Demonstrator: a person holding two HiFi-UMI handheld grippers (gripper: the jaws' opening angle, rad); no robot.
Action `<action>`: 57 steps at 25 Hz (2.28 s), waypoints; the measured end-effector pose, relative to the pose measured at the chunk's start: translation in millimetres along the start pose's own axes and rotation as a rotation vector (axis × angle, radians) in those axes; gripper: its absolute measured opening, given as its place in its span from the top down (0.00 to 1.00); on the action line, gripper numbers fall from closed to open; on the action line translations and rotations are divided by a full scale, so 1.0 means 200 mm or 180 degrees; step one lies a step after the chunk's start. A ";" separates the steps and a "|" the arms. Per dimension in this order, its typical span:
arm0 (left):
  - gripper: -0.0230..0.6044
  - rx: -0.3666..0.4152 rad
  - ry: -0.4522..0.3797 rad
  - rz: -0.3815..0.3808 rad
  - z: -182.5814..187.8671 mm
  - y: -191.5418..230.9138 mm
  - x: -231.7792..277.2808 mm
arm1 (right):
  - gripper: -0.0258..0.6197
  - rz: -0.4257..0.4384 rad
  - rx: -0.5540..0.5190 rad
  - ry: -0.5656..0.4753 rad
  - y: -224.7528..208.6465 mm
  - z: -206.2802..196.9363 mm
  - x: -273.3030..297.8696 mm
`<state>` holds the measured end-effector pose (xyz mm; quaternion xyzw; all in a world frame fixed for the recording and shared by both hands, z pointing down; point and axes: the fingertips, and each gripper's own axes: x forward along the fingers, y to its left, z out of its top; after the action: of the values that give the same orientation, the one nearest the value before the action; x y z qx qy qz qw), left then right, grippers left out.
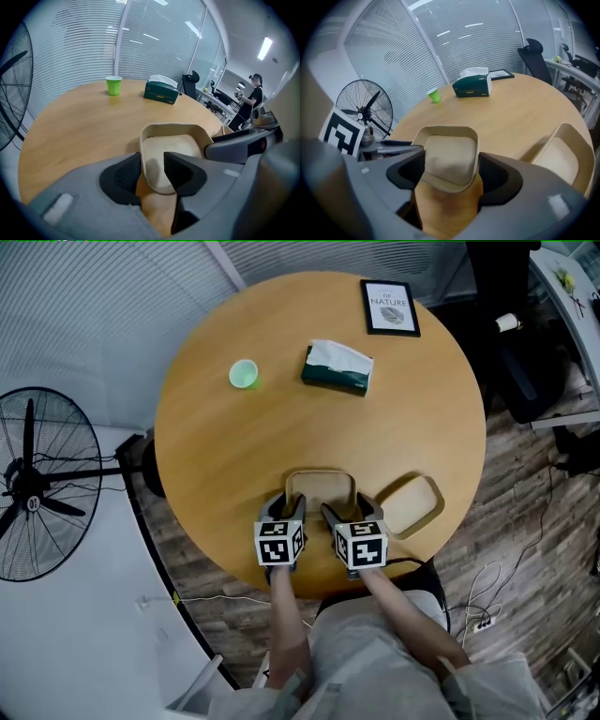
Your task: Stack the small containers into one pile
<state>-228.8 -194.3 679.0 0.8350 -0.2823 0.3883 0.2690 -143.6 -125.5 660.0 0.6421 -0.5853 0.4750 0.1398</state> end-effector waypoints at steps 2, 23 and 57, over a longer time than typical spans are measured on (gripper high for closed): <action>0.71 -0.0019 -0.0034 0.0035 0.01 0.01 -0.02 | 0.42 0.0078 -0.0023 -0.0016 0.02 0.03 -0.02; 0.71 -0.0375 -0.0259 0.0402 -0.02 -0.37 -0.28 | 0.42 0.0644 -0.0964 0.0065 -0.05 0.18 -0.34; 0.71 -0.0714 -0.0446 0.0685 -0.02 -1.15 -0.14 | 0.40 0.1066 -0.1432 0.0348 -0.69 0.15 -0.69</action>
<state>-90.1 -24.3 605.7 0.7897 -0.4298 0.3217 0.2971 11.1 -23.2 590.1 0.4628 -0.7654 0.3836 0.2297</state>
